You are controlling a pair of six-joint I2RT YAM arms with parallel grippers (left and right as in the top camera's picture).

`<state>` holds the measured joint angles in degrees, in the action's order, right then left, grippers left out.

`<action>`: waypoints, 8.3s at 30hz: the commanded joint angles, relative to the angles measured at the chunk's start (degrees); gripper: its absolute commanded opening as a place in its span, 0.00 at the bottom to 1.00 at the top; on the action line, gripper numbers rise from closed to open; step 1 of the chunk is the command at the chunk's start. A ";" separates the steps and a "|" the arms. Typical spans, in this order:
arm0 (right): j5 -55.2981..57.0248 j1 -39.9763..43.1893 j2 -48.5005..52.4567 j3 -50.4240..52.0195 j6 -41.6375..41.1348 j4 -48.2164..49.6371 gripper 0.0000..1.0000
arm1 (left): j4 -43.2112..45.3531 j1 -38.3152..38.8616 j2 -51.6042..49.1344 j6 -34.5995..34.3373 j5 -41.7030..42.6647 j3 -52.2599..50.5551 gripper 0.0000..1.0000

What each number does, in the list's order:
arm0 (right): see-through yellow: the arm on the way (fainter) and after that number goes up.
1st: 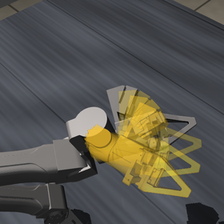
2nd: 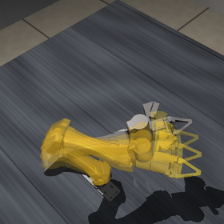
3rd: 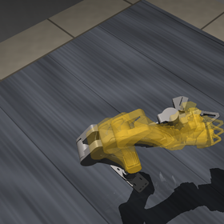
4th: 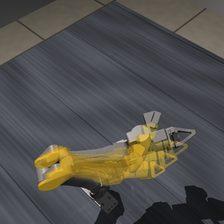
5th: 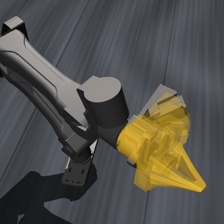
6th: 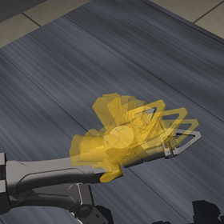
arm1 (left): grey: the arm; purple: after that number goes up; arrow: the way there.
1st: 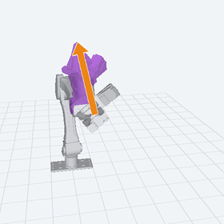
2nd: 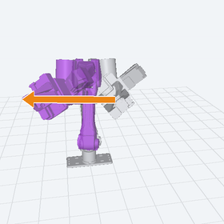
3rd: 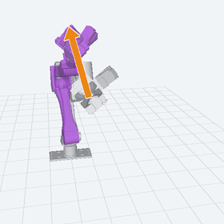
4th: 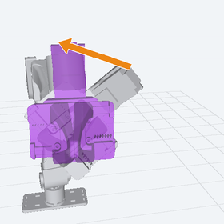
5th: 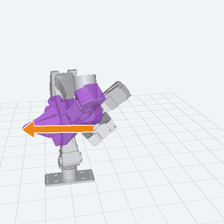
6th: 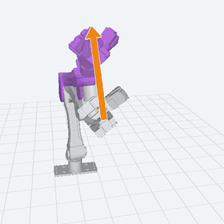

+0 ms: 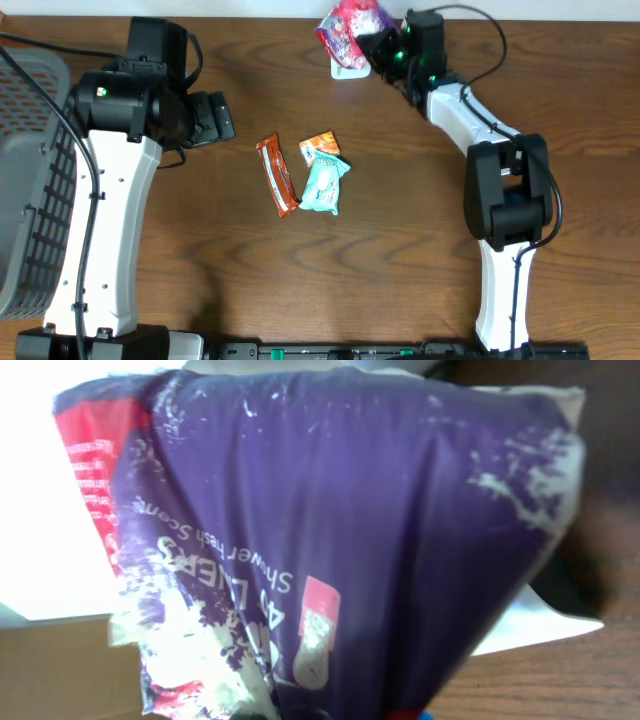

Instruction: Scan the item barcode

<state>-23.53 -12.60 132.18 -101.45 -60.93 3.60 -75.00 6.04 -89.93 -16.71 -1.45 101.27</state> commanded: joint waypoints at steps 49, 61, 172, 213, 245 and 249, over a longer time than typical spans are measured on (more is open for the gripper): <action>-17.05 42.69 -28.50 -10.29 53.29 -68.87 0.99 | -0.20 -0.20 -0.39 -0.48 -0.04 -0.11 0.98; -11.96 13.25 -27.54 7.85 58.23 -75.73 0.87 | -0.20 -0.20 -0.39 -0.48 -0.04 -0.11 0.98; 23.30 -24.13 -14.10 2.78 37.64 -79.06 0.93 | -0.20 -0.20 -0.39 -0.48 -0.07 -0.11 0.98; -0.17 -2.45 -21.73 30.36 33.27 -55.80 0.01 | -0.20 -0.20 -0.39 -0.48 -0.04 -0.11 0.98; 71.10 -13.29 -3.82 14.91 -14.25 -95.51 0.01 | -0.20 -0.20 -0.39 -0.48 -0.04 -0.11 0.98; 74.55 -12.66 -3.93 14.12 -17.16 -98.23 0.01 | -0.20 -0.20 -0.39 -0.48 -0.04 -0.11 0.98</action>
<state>43.92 -25.36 128.64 -86.24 -71.90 -93.84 -74.98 6.04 -89.93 -16.71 -1.45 101.25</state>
